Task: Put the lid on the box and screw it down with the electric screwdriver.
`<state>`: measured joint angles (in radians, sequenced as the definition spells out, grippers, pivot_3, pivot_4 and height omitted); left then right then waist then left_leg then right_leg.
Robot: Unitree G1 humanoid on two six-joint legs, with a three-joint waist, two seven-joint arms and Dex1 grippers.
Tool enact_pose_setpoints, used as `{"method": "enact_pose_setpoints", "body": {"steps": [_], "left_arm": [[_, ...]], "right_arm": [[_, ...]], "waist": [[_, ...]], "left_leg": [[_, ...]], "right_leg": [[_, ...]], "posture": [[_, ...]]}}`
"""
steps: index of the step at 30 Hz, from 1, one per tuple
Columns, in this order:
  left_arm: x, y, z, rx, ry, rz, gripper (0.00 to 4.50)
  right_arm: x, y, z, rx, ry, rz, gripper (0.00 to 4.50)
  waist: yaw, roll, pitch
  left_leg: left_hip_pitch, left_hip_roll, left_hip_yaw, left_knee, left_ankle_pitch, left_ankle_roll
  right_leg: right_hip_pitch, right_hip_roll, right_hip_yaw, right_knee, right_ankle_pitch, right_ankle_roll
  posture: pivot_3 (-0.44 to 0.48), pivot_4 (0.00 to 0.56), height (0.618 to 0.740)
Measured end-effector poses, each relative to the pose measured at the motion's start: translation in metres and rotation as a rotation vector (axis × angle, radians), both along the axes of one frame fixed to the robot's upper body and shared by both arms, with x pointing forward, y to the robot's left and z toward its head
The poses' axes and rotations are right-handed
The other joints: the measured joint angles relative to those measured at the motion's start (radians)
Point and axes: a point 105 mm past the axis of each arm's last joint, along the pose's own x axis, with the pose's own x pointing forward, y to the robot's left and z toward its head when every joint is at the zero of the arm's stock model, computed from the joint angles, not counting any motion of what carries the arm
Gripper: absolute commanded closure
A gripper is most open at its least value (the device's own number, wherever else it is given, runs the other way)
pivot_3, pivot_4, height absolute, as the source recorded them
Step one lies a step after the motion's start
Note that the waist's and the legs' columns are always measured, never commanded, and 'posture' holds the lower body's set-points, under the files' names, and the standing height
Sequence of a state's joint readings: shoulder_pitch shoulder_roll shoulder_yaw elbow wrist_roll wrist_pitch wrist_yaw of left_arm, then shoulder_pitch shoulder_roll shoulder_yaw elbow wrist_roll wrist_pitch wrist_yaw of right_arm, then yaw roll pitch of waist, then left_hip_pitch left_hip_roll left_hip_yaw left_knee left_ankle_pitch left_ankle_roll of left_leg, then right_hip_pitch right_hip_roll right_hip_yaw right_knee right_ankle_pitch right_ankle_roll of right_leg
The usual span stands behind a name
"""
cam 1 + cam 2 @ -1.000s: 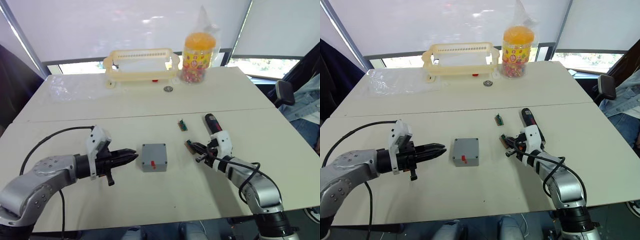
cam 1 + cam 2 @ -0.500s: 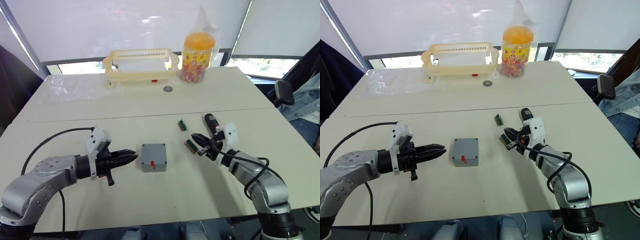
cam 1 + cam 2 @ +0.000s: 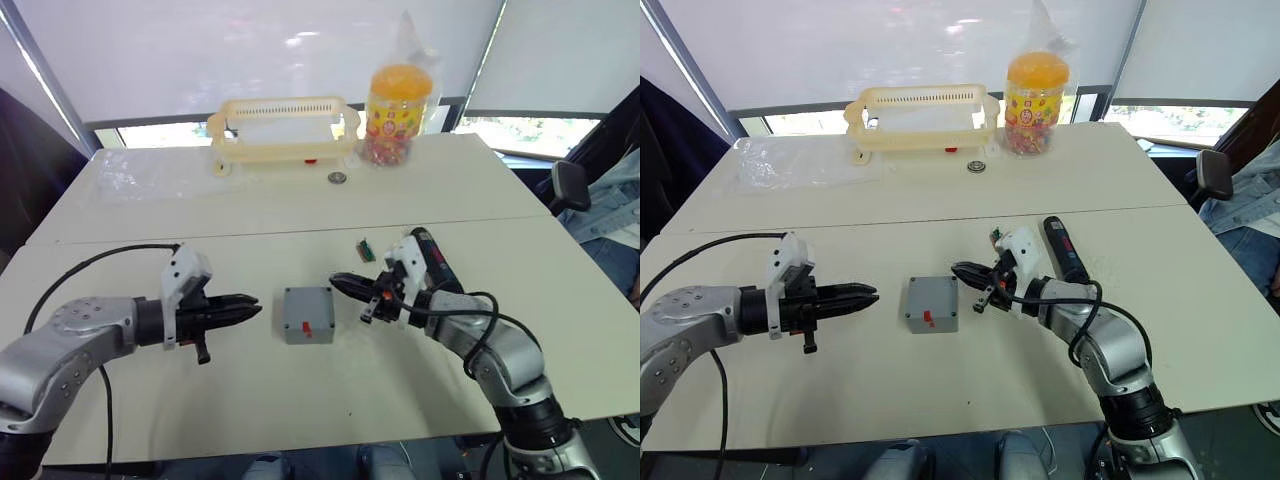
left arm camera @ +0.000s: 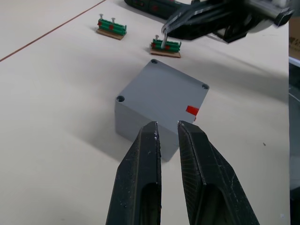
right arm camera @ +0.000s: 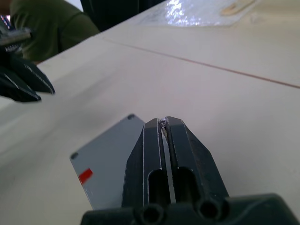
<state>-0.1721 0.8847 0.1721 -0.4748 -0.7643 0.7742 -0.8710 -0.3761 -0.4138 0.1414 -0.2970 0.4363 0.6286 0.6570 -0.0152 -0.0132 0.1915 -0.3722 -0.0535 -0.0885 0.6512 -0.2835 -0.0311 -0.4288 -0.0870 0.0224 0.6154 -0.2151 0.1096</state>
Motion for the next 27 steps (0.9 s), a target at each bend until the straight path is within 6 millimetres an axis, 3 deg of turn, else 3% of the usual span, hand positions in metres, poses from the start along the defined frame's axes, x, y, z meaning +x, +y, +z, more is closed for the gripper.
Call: {"method": "enact_pose_setpoints", "body": {"steps": [27], "left_arm": [[0.001,-0.003,-0.005,-0.028,-0.006,0.036,3.91]], "right_arm": [[0.012,0.003,-0.021,-0.057,-0.008,0.005,4.47]], "waist": [[-0.001,0.0,0.0]], "left_leg": [[0.0,0.0,0.0,-0.001,0.0,0.0]], "right_leg": [[-0.001,0.0,0.0,0.0,0.0,0.0]], "posture": [[0.0,0.15,0.74]]}}
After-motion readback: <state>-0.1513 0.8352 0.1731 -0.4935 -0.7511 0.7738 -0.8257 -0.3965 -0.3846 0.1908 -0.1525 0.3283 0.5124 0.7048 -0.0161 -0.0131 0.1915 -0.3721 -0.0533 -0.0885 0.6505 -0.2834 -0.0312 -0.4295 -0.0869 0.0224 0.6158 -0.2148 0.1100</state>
